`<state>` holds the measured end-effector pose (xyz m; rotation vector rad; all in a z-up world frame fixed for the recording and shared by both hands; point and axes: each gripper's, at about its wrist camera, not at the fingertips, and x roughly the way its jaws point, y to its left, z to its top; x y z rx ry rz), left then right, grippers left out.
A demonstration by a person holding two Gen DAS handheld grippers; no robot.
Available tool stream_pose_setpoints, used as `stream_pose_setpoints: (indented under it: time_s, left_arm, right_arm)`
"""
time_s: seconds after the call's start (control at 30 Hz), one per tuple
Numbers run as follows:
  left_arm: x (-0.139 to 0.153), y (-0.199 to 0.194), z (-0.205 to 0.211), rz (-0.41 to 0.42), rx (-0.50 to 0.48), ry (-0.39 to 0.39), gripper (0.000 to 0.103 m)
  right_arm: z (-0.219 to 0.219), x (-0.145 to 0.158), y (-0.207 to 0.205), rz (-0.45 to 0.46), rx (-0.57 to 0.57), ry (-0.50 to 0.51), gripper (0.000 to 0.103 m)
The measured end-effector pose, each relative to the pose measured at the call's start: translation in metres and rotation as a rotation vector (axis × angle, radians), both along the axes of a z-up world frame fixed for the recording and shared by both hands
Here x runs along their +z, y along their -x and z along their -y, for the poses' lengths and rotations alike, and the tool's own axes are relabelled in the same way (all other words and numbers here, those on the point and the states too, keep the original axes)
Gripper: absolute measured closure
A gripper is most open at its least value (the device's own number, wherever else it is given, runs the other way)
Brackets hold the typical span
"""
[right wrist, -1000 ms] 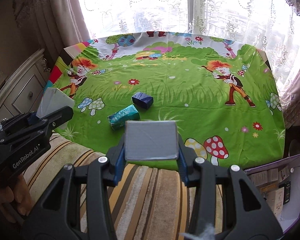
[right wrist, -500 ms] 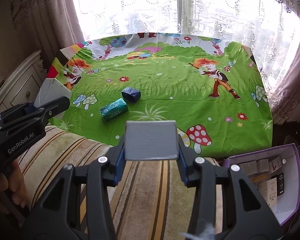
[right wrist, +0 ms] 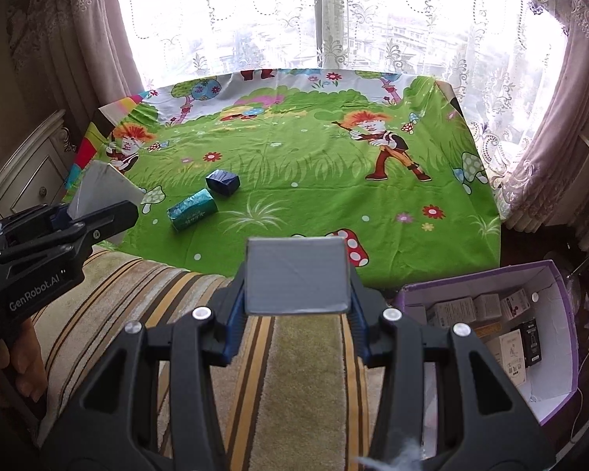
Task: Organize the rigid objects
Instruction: 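Carry both white cubes into the purple box and open both tools, then move both open tools back over the tissue pack and navy box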
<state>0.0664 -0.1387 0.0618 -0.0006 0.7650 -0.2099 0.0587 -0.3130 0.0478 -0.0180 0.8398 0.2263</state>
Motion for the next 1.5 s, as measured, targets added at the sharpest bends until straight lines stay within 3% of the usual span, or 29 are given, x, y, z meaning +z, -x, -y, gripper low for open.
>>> stream_pose_setpoints:
  time_s: [0.2,0.33,0.5,0.77,0.87,0.9,0.97,1.07,1.13,1.23,1.4,1.5]
  left_arm:
    - [0.001,0.004,0.030,-0.037,-0.131,0.039,0.068]
    - [-0.002,0.003,0.054,-0.095,-0.238,0.105,0.068]
    - [-0.005,0.007,0.093,-0.137,-0.366,0.121,0.068]
    - [-0.012,0.011,0.147,-0.198,-0.517,0.133,0.068]
    - [-0.013,0.014,0.162,-0.210,-0.574,0.140,0.067]
    - [-0.014,0.015,0.166,-0.217,-0.590,0.145,0.066]
    - [-0.013,0.017,0.173,-0.213,-0.600,0.129,0.054]
    - [-0.006,0.021,0.174,-0.163,-0.578,0.097,0.048]
    - [0.004,0.026,0.171,-0.093,-0.553,0.072,0.047]
    - [0.021,0.031,0.161,0.024,-0.501,0.056,0.036]
    - [0.052,0.047,0.135,0.304,-0.481,0.108,0.012]
    - [0.066,0.049,0.121,0.375,-0.485,0.141,0.003]
  right_arm:
    - [0.031,0.001,0.009,0.009,-0.070,0.023,0.055]
    - [0.056,0.004,0.016,0.023,-0.131,0.044,0.055]
    - [0.089,0.011,0.027,0.052,-0.219,0.092,0.055]
    - [0.139,0.017,0.041,0.059,-0.337,0.083,0.054]
    - [0.147,0.021,0.045,0.084,-0.358,0.079,0.045]
    - [0.149,0.023,0.047,0.095,-0.359,0.077,0.036]
    - [0.149,0.026,0.049,0.119,-0.363,0.081,0.026]
    - [0.147,0.030,0.051,0.141,-0.368,0.086,0.022]
    - [0.146,0.034,0.051,0.169,-0.383,0.088,0.019]
    - [0.148,0.044,0.056,0.232,-0.409,0.054,0.010]
    - [0.138,0.062,0.063,0.353,-0.453,0.141,0.002]
    - [0.124,0.066,0.063,0.387,-0.407,0.198,0.001]
